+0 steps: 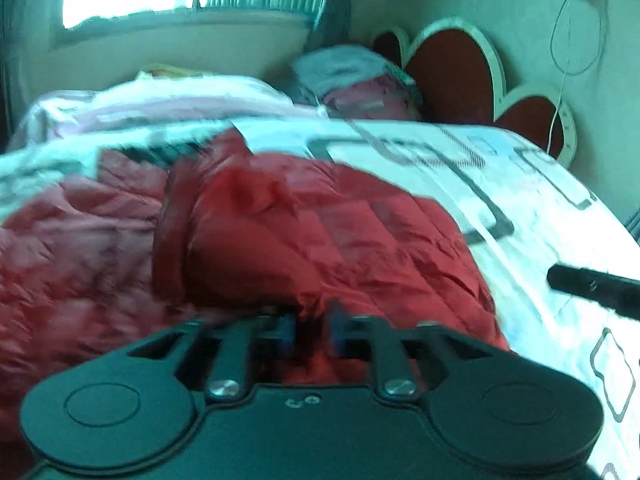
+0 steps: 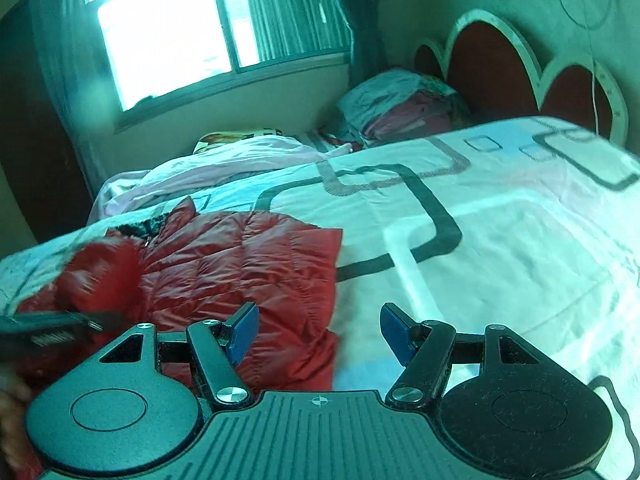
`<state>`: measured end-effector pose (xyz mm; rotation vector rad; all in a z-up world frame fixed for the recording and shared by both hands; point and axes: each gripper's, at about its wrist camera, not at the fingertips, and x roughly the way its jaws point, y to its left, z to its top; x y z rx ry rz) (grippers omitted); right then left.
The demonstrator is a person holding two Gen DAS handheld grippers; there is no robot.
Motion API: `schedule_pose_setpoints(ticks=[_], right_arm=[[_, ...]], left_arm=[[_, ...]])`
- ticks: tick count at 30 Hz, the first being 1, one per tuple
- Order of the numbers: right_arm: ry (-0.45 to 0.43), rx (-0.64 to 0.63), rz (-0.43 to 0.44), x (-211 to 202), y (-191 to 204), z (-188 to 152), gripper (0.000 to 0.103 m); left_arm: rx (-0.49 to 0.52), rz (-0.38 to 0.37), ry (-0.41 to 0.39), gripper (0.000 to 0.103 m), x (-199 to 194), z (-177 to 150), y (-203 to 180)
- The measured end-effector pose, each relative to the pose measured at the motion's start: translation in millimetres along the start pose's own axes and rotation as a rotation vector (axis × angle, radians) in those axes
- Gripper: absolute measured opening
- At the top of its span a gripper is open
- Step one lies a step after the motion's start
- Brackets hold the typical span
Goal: Fold large clothes
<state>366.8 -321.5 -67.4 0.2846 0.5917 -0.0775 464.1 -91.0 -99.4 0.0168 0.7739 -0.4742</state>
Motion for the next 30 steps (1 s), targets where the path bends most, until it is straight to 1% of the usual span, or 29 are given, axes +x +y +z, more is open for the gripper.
schedule_pose_setpoints(ticks=[1,2,3,4,5,7,8,9,11,13,14,16,17,18,20,22,23,25,26,27,29,30], right_arm=[[-0.003,0.013,0.000,-1.7,-2.6,1.9,0.068],[-0.004,0.033,0.008,-3.7,-6.0,4.0,0.068],[-0.005,0.049,0.022,-4.8,-8.1,5.4,0.068],[-0.006,0.064,0.031,-5.2,-9.5,7.4,0.068],[-0.008,0.073,0.035,-6.2,-10.2,8.9,0.068],[-0.007,0.083,0.068,-5.8,-7.1,11.2,0.068],[-0.003,0.085,0.086,-3.7,-3.4,12.1,0.068],[0.006,0.083,0.110,-0.5,1.6,12.3,0.068],[0.029,0.067,0.146,9.1,14.1,11.4,0.068],[0.061,0.049,0.164,22.7,25.9,8.7,0.068],[0.079,0.044,0.172,30.7,30.4,7.0,0.068],[0.121,0.041,0.177,50.5,38.1,3.6,0.068],[0.140,0.038,0.180,59.7,40.9,2.4,0.068],[0.162,0.034,0.183,70.0,44.8,0.9,0.068],[0.201,0.026,0.191,87.2,51.1,-1.5,0.068],[0.223,0.009,0.198,97.7,58.9,-1.4,0.067],[0.223,-0.005,0.202,100.1,63.1,-1.1,0.067],[0.236,-0.026,0.222,103.0,70.0,-0.3,0.040],[0.239,-0.031,0.229,103.1,72.7,0.2,0.025],[0.232,-0.036,0.235,100.2,74.9,0.9,0.020],[0.174,-0.063,0.244,83.9,81.4,4.9,0.018],[0.137,-0.080,0.244,74.1,85.3,6.3,0.018]], left_arm=[[-0.002,-0.020,-0.005,0.057,3.2,-2.0,2.8],[-0.001,-0.035,-0.024,0.078,3.0,-3.1,-2.7],[0.003,-0.038,-0.045,0.089,-0.8,-5.0,-5.2],[0.014,-0.039,-0.065,0.090,-6.1,-8.0,-7.9],[0.022,-0.037,-0.085,0.089,-12.9,-9.8,-8.2],[0.017,-0.028,-0.121,0.077,-31.4,-15.6,-3.8],[0.004,-0.018,-0.125,0.066,-39.6,-18.6,3.8],[-0.012,-0.001,-0.131,0.060,-48.3,-20.0,11.7],[-0.045,0.064,-0.144,0.057,-72.9,-31.8,39.4],[-0.070,0.162,-0.156,0.054,-96.7,-48.9,72.4],[-0.081,0.216,-0.149,0.050,-106.4,-55.8,87.1],[-0.129,0.306,-0.113,0.049,-118.2,-72.5,120.1],[-0.157,0.338,-0.088,0.044,-120.7,-80.5,136.2],[-0.170,0.374,-0.063,0.043,-118.7,-86.7,148.7],[-0.178,0.407,-0.040,0.039,-111.0,-91.2,168.4],[-0.171,0.421,-0.038,0.040,-101.2,-88.6,182.1],[-0.149,0.425,-0.043,0.040,-95.8,-85.4,185.4],[-0.109,0.454,-0.046,0.040,-83.7,-77.8,186.9],[-0.112,0.470,-0.068,0.038,-84.7,-76.7,192.4],[-0.128,0.490,-0.101,0.033,-85.3,-73.8,193.8],[-0.180,0.536,-0.168,0.023,-91.8,-73.4,197.5],[-0.192,0.564,-0.198,0.022,-96.2,-73.9,197.2]])
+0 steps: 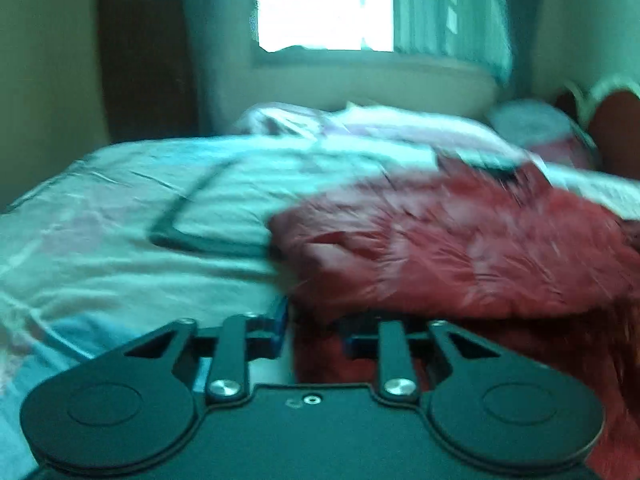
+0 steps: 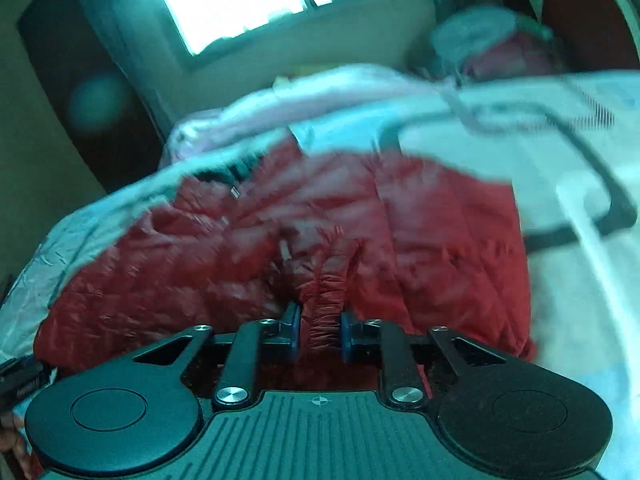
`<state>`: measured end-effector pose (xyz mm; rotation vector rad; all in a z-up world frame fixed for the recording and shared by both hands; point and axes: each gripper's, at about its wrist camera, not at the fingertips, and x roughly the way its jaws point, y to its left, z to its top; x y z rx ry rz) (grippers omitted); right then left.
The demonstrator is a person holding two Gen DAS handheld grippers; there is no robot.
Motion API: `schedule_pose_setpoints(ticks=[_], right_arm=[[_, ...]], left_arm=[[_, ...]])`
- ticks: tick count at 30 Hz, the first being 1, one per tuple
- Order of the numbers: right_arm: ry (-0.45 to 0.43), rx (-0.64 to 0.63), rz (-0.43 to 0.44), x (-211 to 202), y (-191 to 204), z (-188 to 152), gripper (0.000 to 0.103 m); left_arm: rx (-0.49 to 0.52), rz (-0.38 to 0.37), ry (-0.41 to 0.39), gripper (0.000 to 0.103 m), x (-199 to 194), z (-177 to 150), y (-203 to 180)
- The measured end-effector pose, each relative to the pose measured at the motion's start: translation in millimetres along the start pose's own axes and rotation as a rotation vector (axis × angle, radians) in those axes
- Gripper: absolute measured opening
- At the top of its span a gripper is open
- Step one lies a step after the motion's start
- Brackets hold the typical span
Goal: Fold large clothes
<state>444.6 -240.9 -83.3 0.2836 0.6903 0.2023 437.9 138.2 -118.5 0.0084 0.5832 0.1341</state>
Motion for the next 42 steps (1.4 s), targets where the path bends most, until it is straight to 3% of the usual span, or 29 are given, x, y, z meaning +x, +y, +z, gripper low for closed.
schedule_pose_setpoints(ticks=[2,4,6,10,11,12,14,16,18,19,20,22,25,27,28,30,34,37,39,42], right_arm=[[-0.041,-0.040,-0.022,-9.4,9.1,-3.2,0.018],[0.006,-0.055,-0.069,3.6,7.6,-11.0,0.018],[0.083,-0.024,-0.101,21.8,-0.4,-20.3,0.018],[0.062,-0.029,-0.100,7.7,-1.6,-22.9,0.018],[0.041,-0.040,-0.121,-0.2,0.7,-21.4,0.020],[0.000,-0.056,-0.157,-11.2,3.3,-19.6,0.038],[-0.084,-0.083,-0.163,-29.4,8.1,-11.9,0.049],[-0.108,-0.118,-0.165,-30.2,13.8,-3.8,0.049],[-0.085,-0.146,-0.169,-16.0,18.0,1.1,0.046],[-0.056,-0.161,-0.175,-4.7,19.7,0.9,0.039],[-0.016,-0.171,-0.181,9.6,19.6,-1.5,0.027],[0.072,-0.192,-0.217,33.7,14.1,-14.1,0.026],[0.088,-0.227,-0.232,39.7,13.1,-24.9,0.026],[0.052,-0.240,-0.239,25.6,14.4,-23.1,0.027],[0.015,-0.231,-0.236,17.1,13.8,-19.4,0.027],[-0.052,-0.221,-0.221,4.6,15.4,-11.4,0.027],[-0.056,-0.249,-0.185,22.7,27.1,6.6,0.027],[0.008,-0.277,-0.160,55.1,34.7,9.1,0.027],[0.090,-0.301,-0.188,80.1,33.3,-0.9,0.027],[0.093,-0.346,-0.214,88.3,35.4,-10.2,0.027]], left_arm=[[-0.003,-0.004,0.010,0.021,-0.9,-1.9,2.6],[0.030,-0.046,0.135,0.022,18.3,-8.2,-1.2],[0.014,-0.065,0.126,0.022,15.6,-9.3,3.4],[-0.088,-0.080,0.161,0.028,4.1,-5.3,29.2],[-0.122,-0.069,0.151,0.029,-3.5,-4.5,38.4],[-0.138,-0.064,0.124,0.029,-16.2,-1.5,44.3],[-0.144,-0.094,0.029,0.029,-37.9,7.9,46.3],[-0.112,-0.193,-0.036,0.031,-45.5,21.0,33.1],[-0.058,-0.283,-0.010,0.035,-31.2,28.7,12.5],[-0.030,-0.295,0.013,0.035,-17.9,27.6,1.1],[0.010,-0.263,0.056,0.035,-3.9,23.3,-7.3],[0.078,-0.132,0.129,0.035,22.6,7.0,-12.4],[0.063,-0.153,0.125,0.035,19.8,-0.2,-2.4],[0.058,-0.152,0.126,0.036,11.3,4.5,1.1],[0.032,-0.155,0.108,0.040,5.5,9.3,5.2],[0.011,-0.156,0.048,0.067,-1.7,19.8,8.9],[0.075,-0.228,-0.006,0.068,17.9,52.4,-14.3],[0.169,-0.271,0.033,0.071,49.2,58.5,-43.9],[0.238,-0.262,0.107,0.078,74.6,49.3,-60.8],[0.238,-0.256,0.147,0.081,86.9,43.4,-63.7]])
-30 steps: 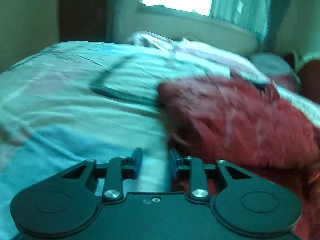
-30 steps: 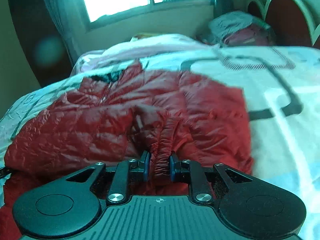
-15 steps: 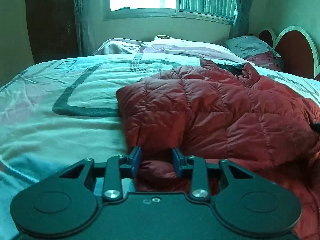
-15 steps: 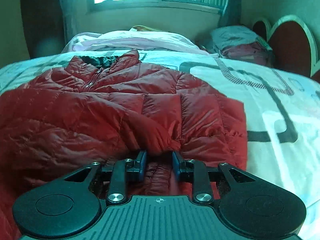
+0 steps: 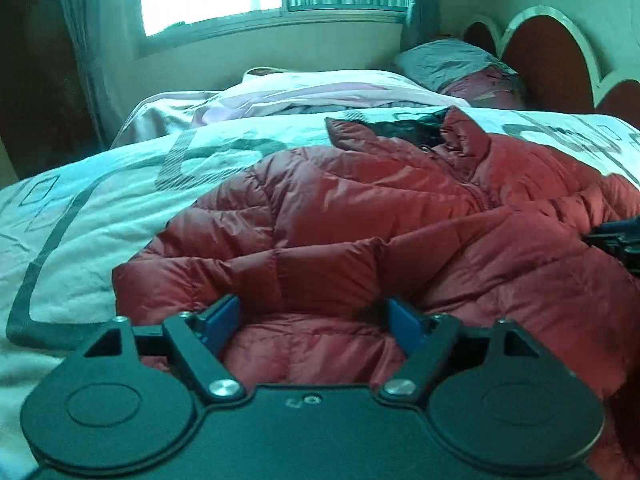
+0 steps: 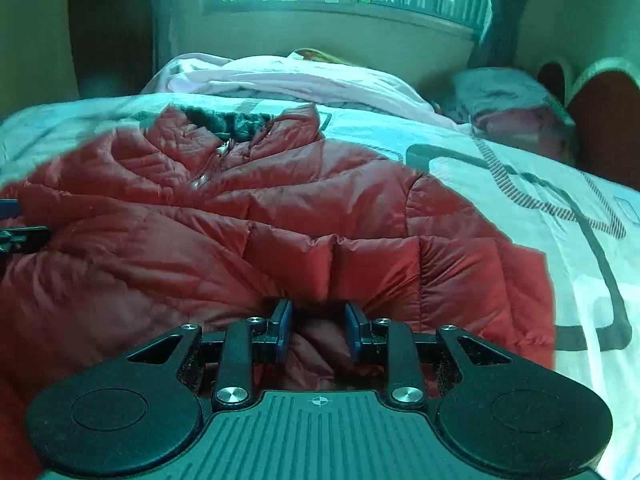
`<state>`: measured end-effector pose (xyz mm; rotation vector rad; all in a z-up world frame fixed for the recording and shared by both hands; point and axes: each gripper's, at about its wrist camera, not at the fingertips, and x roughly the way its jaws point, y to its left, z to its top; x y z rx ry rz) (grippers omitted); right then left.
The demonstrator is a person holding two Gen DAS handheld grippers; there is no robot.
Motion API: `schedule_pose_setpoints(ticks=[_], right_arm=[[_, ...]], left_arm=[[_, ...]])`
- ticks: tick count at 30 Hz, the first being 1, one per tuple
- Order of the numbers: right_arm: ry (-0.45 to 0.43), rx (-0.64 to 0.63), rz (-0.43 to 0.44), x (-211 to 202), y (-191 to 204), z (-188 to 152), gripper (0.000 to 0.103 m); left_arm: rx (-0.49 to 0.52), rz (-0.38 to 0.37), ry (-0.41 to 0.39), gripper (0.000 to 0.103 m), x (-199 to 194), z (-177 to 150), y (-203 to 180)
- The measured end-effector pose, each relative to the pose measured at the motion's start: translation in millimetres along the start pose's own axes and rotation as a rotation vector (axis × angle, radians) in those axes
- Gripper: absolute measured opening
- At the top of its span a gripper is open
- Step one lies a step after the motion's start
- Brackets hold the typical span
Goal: Fold large clothes
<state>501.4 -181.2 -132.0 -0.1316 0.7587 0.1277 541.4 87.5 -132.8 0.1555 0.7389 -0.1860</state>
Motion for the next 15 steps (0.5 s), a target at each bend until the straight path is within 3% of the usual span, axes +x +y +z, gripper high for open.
schedule_pose_setpoints(ticks=[2,3,4,5,7,8,13,14,15], right_arm=[[0.004,0.016,-0.017,-7.8,-1.1,4.4,0.027],[-0.023,0.035,-0.026,-16.8,-2.3,6.3,0.035],[-0.069,0.051,-0.037,-28.3,-2.2,8.1,0.049],[-0.114,0.058,-0.032,-40.9,-1.9,6.9,0.079],[-0.147,0.046,0.019,-61.5,2.2,3.7,0.081],[-0.149,0.035,0.006,-67.4,4.7,0.3,0.081],[-0.014,0.192,-0.071,-58.0,-22.8,-18.4,0.081],[0.012,0.224,-0.041,-52.7,-27.2,-19.9,0.081],[0.024,0.263,0.016,-47.8,-31.4,-20.8,0.074]], left_arm=[[-0.015,0.011,-0.007,0.078,-13.5,1.7,1.1],[-0.018,0.011,-0.039,0.080,-26.0,0.7,0.8],[-0.023,0.005,-0.079,0.081,-41.7,-2.7,-0.7],[-0.030,-0.004,-0.103,0.081,-52.4,-5.9,-3.1],[-0.021,-0.034,-0.139,0.082,-73.2,-16.2,-12.2],[-0.002,-0.030,-0.153,0.082,-80.0,-21.5,-17.9],[0.018,0.017,-0.125,0.082,-74.6,-39.1,-18.7],[0.008,0.013,-0.110,0.081,-69.1,-40.9,-15.9],[-0.007,0.010,-0.105,0.081,-64.5,-42.5,-13.0]])
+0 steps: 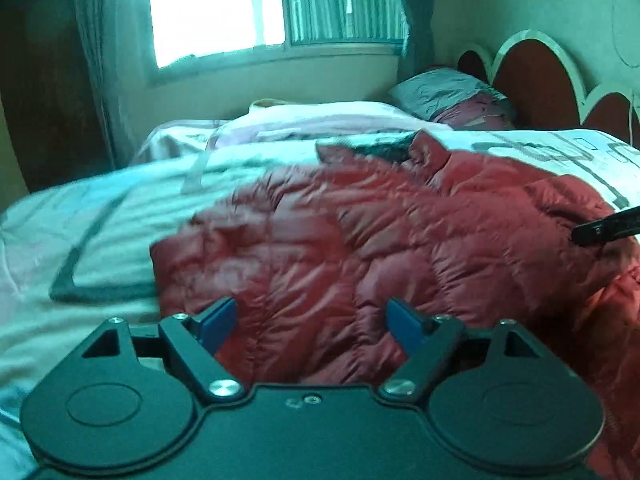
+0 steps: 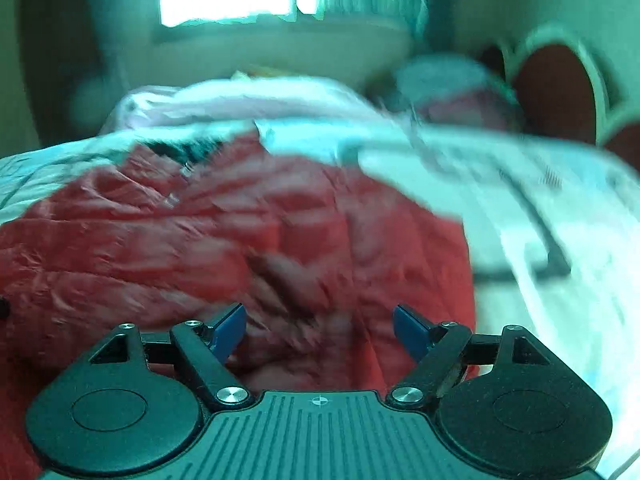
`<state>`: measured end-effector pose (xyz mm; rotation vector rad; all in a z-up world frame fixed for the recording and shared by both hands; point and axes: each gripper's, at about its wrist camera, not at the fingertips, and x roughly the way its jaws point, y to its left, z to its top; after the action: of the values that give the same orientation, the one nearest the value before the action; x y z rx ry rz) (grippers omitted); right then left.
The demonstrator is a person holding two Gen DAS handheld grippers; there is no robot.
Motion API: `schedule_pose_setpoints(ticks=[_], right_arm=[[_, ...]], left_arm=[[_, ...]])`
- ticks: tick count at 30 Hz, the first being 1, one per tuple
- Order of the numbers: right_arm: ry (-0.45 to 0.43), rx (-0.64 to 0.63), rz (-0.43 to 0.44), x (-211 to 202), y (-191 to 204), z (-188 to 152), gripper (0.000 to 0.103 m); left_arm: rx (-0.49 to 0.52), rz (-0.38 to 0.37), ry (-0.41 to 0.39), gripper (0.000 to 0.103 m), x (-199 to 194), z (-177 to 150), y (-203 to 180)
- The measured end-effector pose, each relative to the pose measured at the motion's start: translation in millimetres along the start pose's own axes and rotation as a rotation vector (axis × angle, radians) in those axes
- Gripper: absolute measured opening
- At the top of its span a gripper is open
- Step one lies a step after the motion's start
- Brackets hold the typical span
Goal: Fold large clothes
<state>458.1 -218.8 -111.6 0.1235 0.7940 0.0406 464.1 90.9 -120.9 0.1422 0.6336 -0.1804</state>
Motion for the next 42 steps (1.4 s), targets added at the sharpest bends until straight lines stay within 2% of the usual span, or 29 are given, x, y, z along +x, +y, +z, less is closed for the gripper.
schedule_pose_setpoints(ticks=[1,2,3,5,7,9,11,13,14,15,16,18,19,20,22,24,31,32,33,34,35,42], right_arm=[[0.007,0.013,0.062,3.1,-0.7,0.5,0.061],[0.007,-0.004,0.086,4.7,2.9,1.9,0.041],[-0.020,-0.046,0.078,3.9,9.5,3.9,0.032],[-0.086,-0.089,0.055,0.6,15.6,7.3,0.026],[-0.122,-0.121,-0.010,5.0,17.3,7.6,0.026],[-0.104,-0.127,-0.056,19.5,14.8,4.4,0.026],[-0.070,-0.148,-0.051,26.1,14.1,-1.1,0.026],[-0.084,-0.160,-0.092,9.0,16.4,-0.8,0.027],[-0.123,-0.144,-0.099,0.7,18.5,0.8,0.035],[-0.166,-0.127,-0.080,-10.5,17.8,-0.5,0.050],[-0.179,-0.131,-0.053,-13.6,19.4,-1.5,0.052],[-0.069,-0.174,-0.057,4.3,27.3,-4.5,0.052],[0.019,-0.194,-0.082,21.2,30.3,-7.7,0.052],[0.028,-0.192,-0.086,23.7,30.8,-9.1,0.052],[0.012,-0.167,-0.092,11.5,32.6,-4.4,0.052],[-0.053,-0.145,-0.078,-9.3,33.0,-3.9,0.052],[-0.057,-0.126,-0.021,-49.2,31.9,-19.6,0.052],[-0.057,-0.112,-0.008,-57.3,29.3,-22.2,0.056],[-0.059,-0.096,0.001,-64.5,26.4,-26.6,0.072],[-0.065,-0.084,0.009,-73.9,23.4,-32.1,0.080],[-0.069,-0.076,0.020,-80.9,19.8,-37.1,0.082],[-0.060,-0.001,0.065,-135.2,-22.0,-83.5,0.082]], left_arm=[[-0.011,-0.003,0.003,0.081,2.0,-0.8,1.9],[-0.021,-0.001,-0.001,0.081,2.3,-1.2,3.6],[-0.027,-0.001,-0.013,0.082,1.9,-0.6,4.7],[-0.028,0.002,-0.025,0.083,2.7,1.3,4.6],[-0.022,0.000,-0.016,0.086,9.0,1.9,3.0],[-0.018,-0.002,-0.006,0.088,14.6,1.5,1.9],[-0.011,-0.003,0.010,0.085,15.0,3.1,2.7],[-0.006,0.005,-0.044,0.085,-1.7,6.1,5.8],[-0.011,-0.001,-0.069,0.089,-8.4,5.4,8.3],[-0.012,-0.006,-0.064,0.090,-10.2,5.1,9.7],[-0.003,-0.012,-0.033,0.090,-6.4,4.3,9.9],[0.033,-0.021,0.070,0.091,11.4,-0.7,8.0],[0.034,-0.027,0.078,0.092,14.9,-2.9,8.3],[0.032,-0.024,0.079,0.091,13.7,-2.1,8.7],[0.050,-0.009,0.073,0.093,5.2,2.0,7.7],[0.062,0.001,0.048,0.099,-6.8,3.0,7.6],[0.081,0.019,0.015,0.101,-51.2,-1.6,3.5],[0.081,0.021,0.012,0.101,-56.8,-3.2,3.4],[0.084,0.026,0.011,0.101,-61.9,-5.6,3.1],[0.089,0.027,0.014,0.101,-67.9,-8.8,2.1],[0.093,0.028,0.017,0.100,-74.3,-12.6,1.3],[0.063,0.071,0.055,0.097,-127.9,-51.8,3.4]])
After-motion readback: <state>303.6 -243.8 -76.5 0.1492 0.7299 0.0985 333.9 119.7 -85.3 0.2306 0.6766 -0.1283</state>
